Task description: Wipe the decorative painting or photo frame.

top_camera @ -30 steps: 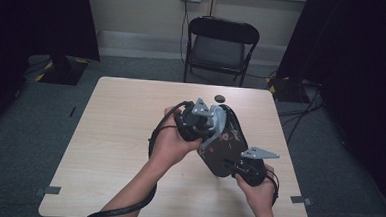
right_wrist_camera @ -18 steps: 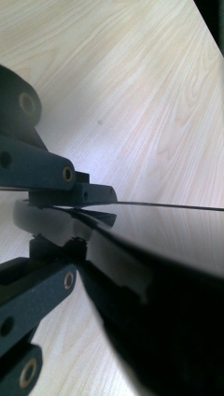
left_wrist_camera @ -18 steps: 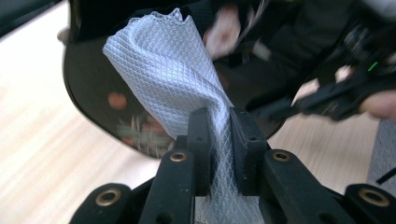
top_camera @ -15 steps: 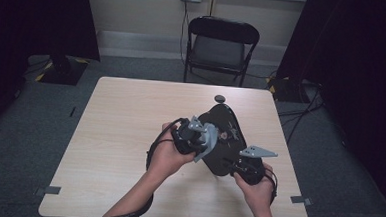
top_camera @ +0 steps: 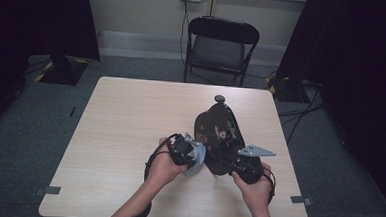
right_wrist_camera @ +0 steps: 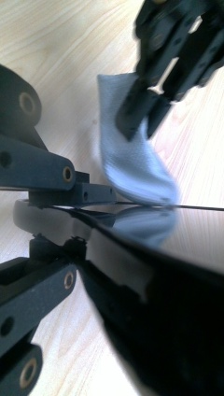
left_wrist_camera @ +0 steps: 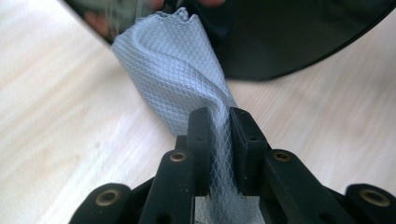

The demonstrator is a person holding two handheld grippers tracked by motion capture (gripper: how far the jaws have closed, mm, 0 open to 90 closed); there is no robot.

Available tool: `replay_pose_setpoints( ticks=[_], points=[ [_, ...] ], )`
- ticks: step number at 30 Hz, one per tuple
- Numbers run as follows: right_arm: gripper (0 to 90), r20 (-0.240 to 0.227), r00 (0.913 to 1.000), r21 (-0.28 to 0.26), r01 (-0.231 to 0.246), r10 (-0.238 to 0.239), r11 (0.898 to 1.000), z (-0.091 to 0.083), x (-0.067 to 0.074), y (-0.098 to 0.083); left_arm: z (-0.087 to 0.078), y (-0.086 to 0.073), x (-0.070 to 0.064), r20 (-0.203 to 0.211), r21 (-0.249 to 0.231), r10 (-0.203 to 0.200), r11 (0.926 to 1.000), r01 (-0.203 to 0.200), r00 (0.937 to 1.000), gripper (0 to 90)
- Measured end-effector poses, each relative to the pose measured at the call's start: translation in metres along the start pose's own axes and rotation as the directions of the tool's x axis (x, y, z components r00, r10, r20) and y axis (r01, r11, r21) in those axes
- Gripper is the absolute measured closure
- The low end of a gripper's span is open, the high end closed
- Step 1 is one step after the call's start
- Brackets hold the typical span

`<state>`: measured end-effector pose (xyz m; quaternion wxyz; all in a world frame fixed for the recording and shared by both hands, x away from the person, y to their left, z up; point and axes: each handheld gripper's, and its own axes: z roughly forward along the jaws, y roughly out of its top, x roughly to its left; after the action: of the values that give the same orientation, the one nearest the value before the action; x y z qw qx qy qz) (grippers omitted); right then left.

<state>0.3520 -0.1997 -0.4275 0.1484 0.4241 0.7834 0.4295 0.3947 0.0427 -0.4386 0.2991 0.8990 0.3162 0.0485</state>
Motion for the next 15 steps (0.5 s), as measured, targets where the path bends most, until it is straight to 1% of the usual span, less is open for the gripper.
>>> replay_pose_setpoints(
  ticks=[1,4,8,10,13,14,15],
  points=[
    [78.3,0.0,1.0,0.0,0.001,-0.001,1.0,0.0,0.0,0.0,0.002,-0.003,0.001,-0.003,0.012,-0.006,0.9999,0.006,1.0,79.2],
    [78.3,-0.001,1.0,0.0,0.002,-0.002,1.0,0.0,0.0,0.0,0.006,-0.012,0.003,-0.002,0.022,-0.024,0.9995,0.024,0.9997,79.0],
    [78.3,-0.001,1.0,-0.001,0.005,-0.005,1.0,0.0,0.0,-0.001,0.006,-0.02,0.006,-0.014,0.022,-0.038,0.999,0.038,0.9992,77.7],
    [78.3,-0.003,1.0,-0.001,0.005,-0.005,1.0,0.0,0.0,-0.001,0.006,-0.023,0.008,-0.028,0.031,-0.038,0.9988,0.039,0.9989,77.4],
    [78.3,-0.002,1.0,-0.001,0.006,-0.006,1.0,0.0,0.0,-0.001,0.002,-0.028,0.014,-0.06,0.029,-0.056,0.9979,0.058,0.9966,77.1],
    [78.3,-0.002,1.0,-0.001,0.007,-0.007,1.0,0.0,0.0,-0.001,0.0,-0.029,0.015,-0.066,0.037,-0.058,0.9975,0.061,0.9961,77.2],
    [78.3,-0.002,1.0,-0.001,0.007,-0.007,1.0,0.0,0.0,-0.001,-0.002,-0.029,0.015,-0.075,0.034,-0.067,0.997,0.07,0.9949,78.5]
  ],
)
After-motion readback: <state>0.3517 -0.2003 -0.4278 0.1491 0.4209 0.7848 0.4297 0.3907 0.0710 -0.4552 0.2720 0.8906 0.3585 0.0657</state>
